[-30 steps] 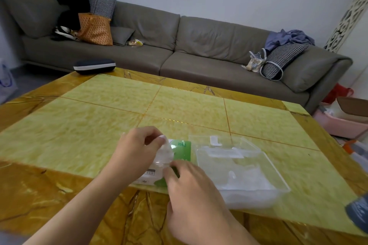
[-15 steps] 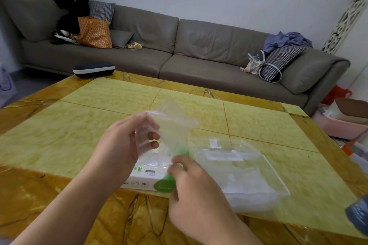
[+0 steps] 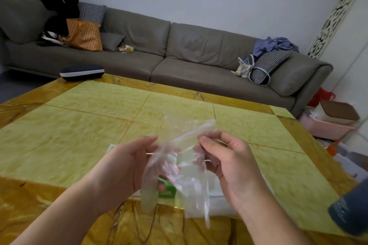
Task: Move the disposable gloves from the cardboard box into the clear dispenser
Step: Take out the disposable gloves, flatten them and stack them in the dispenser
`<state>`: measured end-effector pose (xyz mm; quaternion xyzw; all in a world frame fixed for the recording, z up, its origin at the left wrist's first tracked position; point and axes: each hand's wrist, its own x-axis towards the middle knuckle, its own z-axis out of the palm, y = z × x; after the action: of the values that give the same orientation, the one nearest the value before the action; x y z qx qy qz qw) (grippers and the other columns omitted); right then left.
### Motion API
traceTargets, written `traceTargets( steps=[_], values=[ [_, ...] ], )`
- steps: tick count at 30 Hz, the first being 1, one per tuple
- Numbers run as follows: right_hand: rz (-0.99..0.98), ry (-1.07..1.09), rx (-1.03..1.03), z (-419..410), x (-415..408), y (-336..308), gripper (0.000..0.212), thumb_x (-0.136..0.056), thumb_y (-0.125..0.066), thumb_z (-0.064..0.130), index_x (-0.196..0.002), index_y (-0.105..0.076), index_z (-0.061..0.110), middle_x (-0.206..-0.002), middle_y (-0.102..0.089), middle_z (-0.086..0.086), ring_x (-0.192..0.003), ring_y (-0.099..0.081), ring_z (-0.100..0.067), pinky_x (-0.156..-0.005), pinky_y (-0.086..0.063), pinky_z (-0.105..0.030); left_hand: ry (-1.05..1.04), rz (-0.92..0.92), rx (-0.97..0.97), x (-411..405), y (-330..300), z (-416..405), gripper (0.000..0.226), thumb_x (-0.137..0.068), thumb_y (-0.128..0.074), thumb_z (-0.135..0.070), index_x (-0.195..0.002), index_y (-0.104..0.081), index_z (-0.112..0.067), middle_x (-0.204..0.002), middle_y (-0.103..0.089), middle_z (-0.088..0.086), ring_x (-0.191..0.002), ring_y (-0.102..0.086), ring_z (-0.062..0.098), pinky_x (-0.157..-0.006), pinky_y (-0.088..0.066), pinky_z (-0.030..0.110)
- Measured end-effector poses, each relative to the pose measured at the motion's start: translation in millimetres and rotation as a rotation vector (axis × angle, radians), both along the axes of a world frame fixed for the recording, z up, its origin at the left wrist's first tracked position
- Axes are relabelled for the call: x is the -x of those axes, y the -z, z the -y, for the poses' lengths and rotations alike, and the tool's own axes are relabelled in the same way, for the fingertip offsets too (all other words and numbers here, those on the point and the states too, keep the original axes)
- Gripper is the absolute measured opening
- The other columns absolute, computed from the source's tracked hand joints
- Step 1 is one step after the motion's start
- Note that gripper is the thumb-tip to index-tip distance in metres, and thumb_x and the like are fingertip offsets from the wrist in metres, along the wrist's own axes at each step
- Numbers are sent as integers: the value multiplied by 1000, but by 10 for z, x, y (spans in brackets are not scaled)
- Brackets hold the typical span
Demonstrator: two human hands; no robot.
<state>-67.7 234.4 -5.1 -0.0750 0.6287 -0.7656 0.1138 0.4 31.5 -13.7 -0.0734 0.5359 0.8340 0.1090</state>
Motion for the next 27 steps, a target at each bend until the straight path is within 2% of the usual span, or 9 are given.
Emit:
traceTargets(
  steps=[3,4,7,9,12,14,22,25,27],
  values=[
    [-14,44,-49,-1,4,16,9,-93,-72,1,-87,-75,7,-78,-74,-14,-65,-69,-25,-55,-54,-33,17,-15,94,-9,-11,9,67,-97,-42,-62,-113,-79,-9,-116,-73,26,-104,-72,44,-88,-57,50],
    [-24,41,-67,6,-7,20,9,-94,-71,1,-88,-75,6,-78,-74,-15,-64,-70,-26,-55,-54,-33,15,-60,179,-12,-3,-7,64,-97,-47,-65,-117,-76,-12,-117,-74,23,-107,-72,43,-92,-56,53],
    [-65,-36,-125,3,-25,47,5,-95,-70,0,-94,-74,2,-84,-76,-20,-67,-70,-33,-58,-54,-37,-140,-180,455,-3,12,-107,36,-98,-67,-40,-110,-73,-7,-100,-78,15,-90,-76,36,-89,-58,61],
    [-72,-81,-143,-27,-17,32,8,-96,-67,-3,-97,-74,-1,-87,-75,-21,-67,-68,-34,-57,-53,-39,-289,-175,475,8,29,-124,24,-99,-64,-23,-101,-74,-1,-91,-77,19,-78,-75,36,-82,-61,55],
    [-55,-53,-135,-132,45,-19,16,-95,-61,-10,-97,-75,-3,-88,-75,-22,-67,-67,-30,-55,-52,-37,-380,-171,370,12,31,-48,26,-99,-62,-21,-97,-74,2,-90,-75,25,-70,-72,34,-62,-61,39],
    [-44,-29,-140,-205,88,-42,23,-92,-57,-14,-96,-76,-2,-90,-75,-22,-69,-68,-29,-56,-52,-36,-397,-169,335,7,16,-3,26,-98,-61,-20,-98,-74,2,-90,-74,25,-70,-71,33,-58,-61,33],
    [-152,284,-327,-295,212,17,32,-88,-50,-14,-91,-75,7,-76,-75,-5,-69,-72,-24,-56,-55,-33,-508,-224,310,-5,-19,93,25,-99,-62,-21,-94,-78,-3,-90,-74,25,-71,-69,33,-66,-56,43],
    [-295,344,-348,-307,170,-34,30,-89,-53,-9,-88,-73,12,-76,-72,-2,-70,-66,-19,-61,-51,-35,-566,-319,457,-42,-88,55,22,-100,-62,-19,-90,-79,-10,-85,-75,15,-73,-72,31,-66,-60,45],
    [-319,171,-241,-289,106,-138,24,-96,-55,0,-89,-75,9,-82,-74,-8,-74,-65,-20,-62,-47,-39,-644,-507,735,-107,-177,-47,17,-99,-62,-21,-93,-78,-18,-79,-76,1,-70,-72,18,-66,-63,39]
  ],
)
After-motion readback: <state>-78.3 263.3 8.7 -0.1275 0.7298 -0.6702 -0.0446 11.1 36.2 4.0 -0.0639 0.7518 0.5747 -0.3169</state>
